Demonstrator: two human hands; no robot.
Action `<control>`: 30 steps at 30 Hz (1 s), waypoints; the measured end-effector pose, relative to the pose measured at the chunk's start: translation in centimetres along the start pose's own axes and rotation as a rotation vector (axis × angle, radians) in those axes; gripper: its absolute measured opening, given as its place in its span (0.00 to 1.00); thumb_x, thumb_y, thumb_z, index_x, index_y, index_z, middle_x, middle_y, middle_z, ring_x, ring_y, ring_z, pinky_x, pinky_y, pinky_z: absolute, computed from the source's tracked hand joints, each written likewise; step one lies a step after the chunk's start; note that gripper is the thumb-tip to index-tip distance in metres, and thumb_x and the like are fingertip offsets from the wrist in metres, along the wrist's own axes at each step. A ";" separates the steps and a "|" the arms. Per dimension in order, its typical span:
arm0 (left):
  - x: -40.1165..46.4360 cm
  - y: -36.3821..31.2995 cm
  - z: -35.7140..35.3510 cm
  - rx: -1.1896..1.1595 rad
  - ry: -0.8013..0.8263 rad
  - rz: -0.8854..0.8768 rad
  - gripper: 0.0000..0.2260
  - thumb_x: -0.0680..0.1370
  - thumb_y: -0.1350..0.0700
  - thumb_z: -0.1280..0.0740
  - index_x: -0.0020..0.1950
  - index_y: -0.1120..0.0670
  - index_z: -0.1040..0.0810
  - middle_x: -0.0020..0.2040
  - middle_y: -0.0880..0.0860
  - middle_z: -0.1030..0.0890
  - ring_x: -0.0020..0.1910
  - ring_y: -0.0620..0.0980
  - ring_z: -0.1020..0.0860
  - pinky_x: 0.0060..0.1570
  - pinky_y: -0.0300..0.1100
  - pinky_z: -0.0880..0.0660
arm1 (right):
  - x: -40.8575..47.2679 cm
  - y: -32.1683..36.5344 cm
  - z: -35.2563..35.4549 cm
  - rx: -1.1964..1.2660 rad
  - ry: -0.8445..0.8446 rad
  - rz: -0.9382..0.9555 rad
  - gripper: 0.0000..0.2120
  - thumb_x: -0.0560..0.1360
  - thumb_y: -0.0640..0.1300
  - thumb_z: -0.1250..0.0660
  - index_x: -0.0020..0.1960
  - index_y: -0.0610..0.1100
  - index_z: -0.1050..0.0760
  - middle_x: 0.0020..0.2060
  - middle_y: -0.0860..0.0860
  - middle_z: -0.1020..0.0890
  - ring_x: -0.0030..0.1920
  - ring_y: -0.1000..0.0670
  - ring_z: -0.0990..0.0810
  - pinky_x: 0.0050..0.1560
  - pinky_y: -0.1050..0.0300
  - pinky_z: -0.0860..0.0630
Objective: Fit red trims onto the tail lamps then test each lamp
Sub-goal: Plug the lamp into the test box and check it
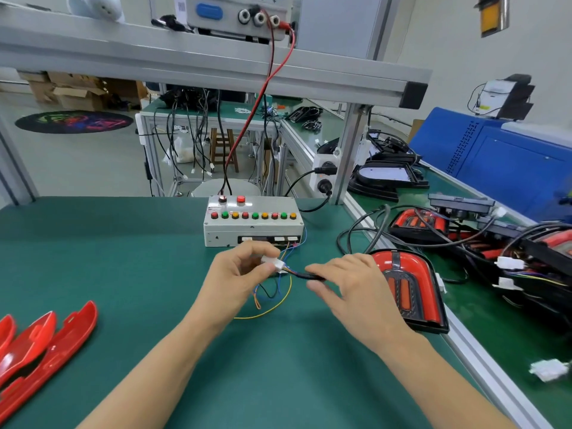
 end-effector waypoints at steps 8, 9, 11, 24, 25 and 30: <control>-1.7 -1.6 -1.7 0.202 -0.022 -0.265 0.20 0.72 0.73 0.33 0.54 0.50 0.25 0.47 0.47 0.18 0.48 0.46 0.20 0.52 0.32 0.27 | 1.5 -0.1 -2.0 0.396 0.227 -0.243 0.21 0.82 0.58 0.49 0.53 0.51 0.18 0.45 0.48 0.15 0.53 0.56 0.21 0.73 0.53 0.69; -1.8 -1.8 -2.1 0.204 -0.020 -0.285 0.19 0.72 0.73 0.32 0.54 0.51 0.25 0.47 0.46 0.18 0.47 0.45 0.20 0.52 0.32 0.27 | 1.5 0.0 -2.3 0.476 0.251 -0.259 0.21 0.82 0.57 0.47 0.51 0.51 0.18 0.46 0.50 0.14 0.54 0.58 0.21 0.74 0.50 0.68; -2.1 -2.1 -2.5 0.199 -0.029 -0.316 0.20 0.72 0.73 0.32 0.54 0.51 0.26 0.47 0.45 0.19 0.46 0.45 0.20 0.51 0.31 0.26 | 1.5 0.3 -2.4 0.694 0.278 -0.286 0.15 0.81 0.54 0.42 0.48 0.52 0.18 0.46 0.55 0.14 0.53 0.60 0.20 0.75 0.48 0.54; 3.7 0.9 0.2 0.746 -0.126 -0.015 0.12 0.76 0.64 0.37 0.56 0.54 0.20 0.54 0.48 0.19 0.56 0.47 0.25 0.57 0.40 0.30 | 1.1 -3.6 -1.3 0.320 0.070 -0.355 0.06 0.78 0.49 0.33 0.49 0.56 0.17 0.43 0.57 0.15 0.47 0.62 0.27 0.70 0.58 0.57; 4.3 1.5 -0.7 0.880 -0.047 -0.005 0.11 0.77 0.62 0.37 0.56 0.54 0.19 0.55 0.49 0.19 0.57 0.50 0.25 0.58 0.44 0.30 | 1.1 -3.3 -1.5 0.286 0.079 -0.322 0.06 0.78 0.49 0.33 0.49 0.55 0.17 0.45 0.55 0.15 0.48 0.60 0.26 0.69 0.59 0.59; 5.9 3.8 -3.3 1.374 0.100 0.088 0.10 0.79 0.50 0.39 0.54 0.51 0.20 0.52 0.52 0.19 0.54 0.54 0.24 0.47 0.43 0.35 | 0.5 -2.0 -2.1 0.225 0.099 -0.220 0.07 0.78 0.48 0.34 0.51 0.55 0.18 0.46 0.57 0.16 0.52 0.59 0.26 0.67 0.65 0.65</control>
Point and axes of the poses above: each hand's wrist, its own x-axis towards the middle knuckle, its own z-axis out of the back of the hand, y = z × x, the point moved 5 cm from there along x, towards the middle knuckle
